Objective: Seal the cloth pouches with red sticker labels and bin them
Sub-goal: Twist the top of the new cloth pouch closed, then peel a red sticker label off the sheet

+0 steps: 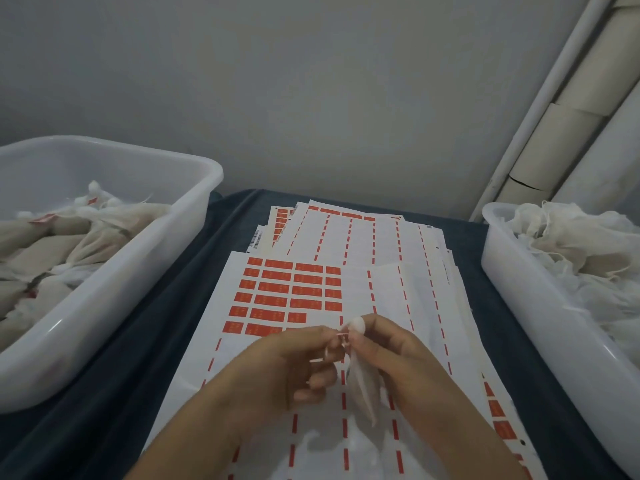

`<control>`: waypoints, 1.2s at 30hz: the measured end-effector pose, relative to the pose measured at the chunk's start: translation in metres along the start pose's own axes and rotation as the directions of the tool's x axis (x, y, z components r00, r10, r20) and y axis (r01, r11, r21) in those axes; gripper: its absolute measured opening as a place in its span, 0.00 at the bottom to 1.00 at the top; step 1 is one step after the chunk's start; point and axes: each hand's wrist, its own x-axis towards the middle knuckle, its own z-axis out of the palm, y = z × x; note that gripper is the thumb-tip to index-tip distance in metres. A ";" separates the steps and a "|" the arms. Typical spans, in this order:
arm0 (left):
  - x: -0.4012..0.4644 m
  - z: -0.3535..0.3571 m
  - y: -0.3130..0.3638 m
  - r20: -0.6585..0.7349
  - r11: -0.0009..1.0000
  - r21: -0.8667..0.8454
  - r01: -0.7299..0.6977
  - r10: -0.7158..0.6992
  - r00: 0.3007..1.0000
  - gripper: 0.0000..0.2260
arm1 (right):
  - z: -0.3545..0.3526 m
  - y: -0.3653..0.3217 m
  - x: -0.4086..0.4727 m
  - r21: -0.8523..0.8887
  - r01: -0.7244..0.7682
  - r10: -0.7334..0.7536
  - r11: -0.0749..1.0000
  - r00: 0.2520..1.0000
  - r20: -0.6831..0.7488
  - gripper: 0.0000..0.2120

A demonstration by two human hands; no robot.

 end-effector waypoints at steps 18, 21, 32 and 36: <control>0.007 -0.014 0.001 -0.218 0.851 0.004 -0.525 0.514 0.830 0.13 | -0.013 -0.012 0.020 -0.172 0.080 -0.097 0.982 0.991 -0.093 0.16; 0.009 -0.015 0.001 -0.360 0.817 0.076 -0.572 0.558 0.748 0.12 | -0.033 -0.017 0.068 -0.654 0.001 -0.164 0.757 0.969 -0.188 0.19; 0.025 -0.017 0.002 -0.405 0.741 0.517 -0.428 0.653 0.640 0.05 | -0.046 -0.036 0.152 -0.935 -0.089 0.039 0.343 0.996 -0.081 0.28; 0.049 -0.006 0.011 -0.370 0.597 0.745 -0.298 0.741 0.561 0.09 | -0.059 -0.063 0.141 -0.880 -0.031 0.110 0.474 0.994 0.024 0.14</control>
